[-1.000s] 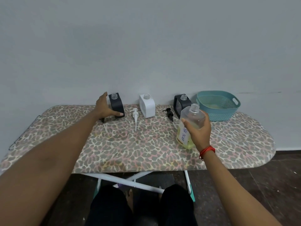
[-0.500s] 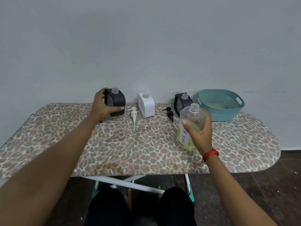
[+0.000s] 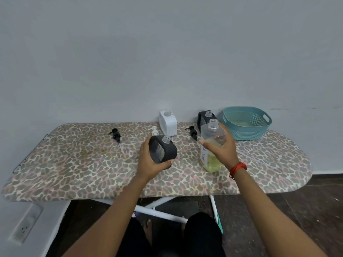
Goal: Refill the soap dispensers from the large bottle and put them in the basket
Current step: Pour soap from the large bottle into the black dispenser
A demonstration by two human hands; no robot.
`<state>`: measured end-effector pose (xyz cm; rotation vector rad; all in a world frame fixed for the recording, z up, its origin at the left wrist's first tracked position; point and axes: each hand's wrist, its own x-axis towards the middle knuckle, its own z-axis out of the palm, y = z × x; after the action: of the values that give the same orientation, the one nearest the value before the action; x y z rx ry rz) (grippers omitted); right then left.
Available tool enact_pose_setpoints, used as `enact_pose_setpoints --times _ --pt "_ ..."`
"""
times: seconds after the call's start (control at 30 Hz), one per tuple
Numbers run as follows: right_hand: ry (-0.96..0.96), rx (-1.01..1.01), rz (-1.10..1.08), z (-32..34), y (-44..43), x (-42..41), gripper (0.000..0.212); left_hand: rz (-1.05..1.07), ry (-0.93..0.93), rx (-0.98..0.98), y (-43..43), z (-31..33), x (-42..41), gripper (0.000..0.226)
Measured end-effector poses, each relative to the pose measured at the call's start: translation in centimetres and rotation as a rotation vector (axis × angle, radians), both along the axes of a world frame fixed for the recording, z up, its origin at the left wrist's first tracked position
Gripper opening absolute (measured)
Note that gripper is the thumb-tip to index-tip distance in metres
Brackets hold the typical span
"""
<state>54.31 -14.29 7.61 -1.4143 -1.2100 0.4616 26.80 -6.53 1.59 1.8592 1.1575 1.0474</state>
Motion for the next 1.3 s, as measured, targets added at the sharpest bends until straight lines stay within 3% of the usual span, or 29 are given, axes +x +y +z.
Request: enact_pose_setpoints --times 0.23,0.43,0.67,0.9,1.3 --pt "0.046 0.022 -0.05 0.1 0.6 -1.4 0.073 -0.04 0.025 0.017 0.4 -0.4 -0.2 0.116" --pt "-0.032 0.038 -0.062 -0.6 1.3 -1.4 0.072 -0.022 0.017 0.018 1.3 -0.5 -1.7 0.107" --pt "-0.294 -0.028 0.107 1.9 2.5 -1.7 0.082 -0.057 0.031 -0.018 1.4 -0.7 -1.9 0.117" --pt "-0.666 -0.252 0.297 3.7 4.6 -2.2 0.094 -0.064 -0.003 -0.019 1.5 -0.6 -2.1 0.113" --pt "-0.949 -0.373 0.394 3.3 7.0 -4.9 0.096 -0.042 0.037 -0.06 1.7 -0.6 -2.3 0.128"
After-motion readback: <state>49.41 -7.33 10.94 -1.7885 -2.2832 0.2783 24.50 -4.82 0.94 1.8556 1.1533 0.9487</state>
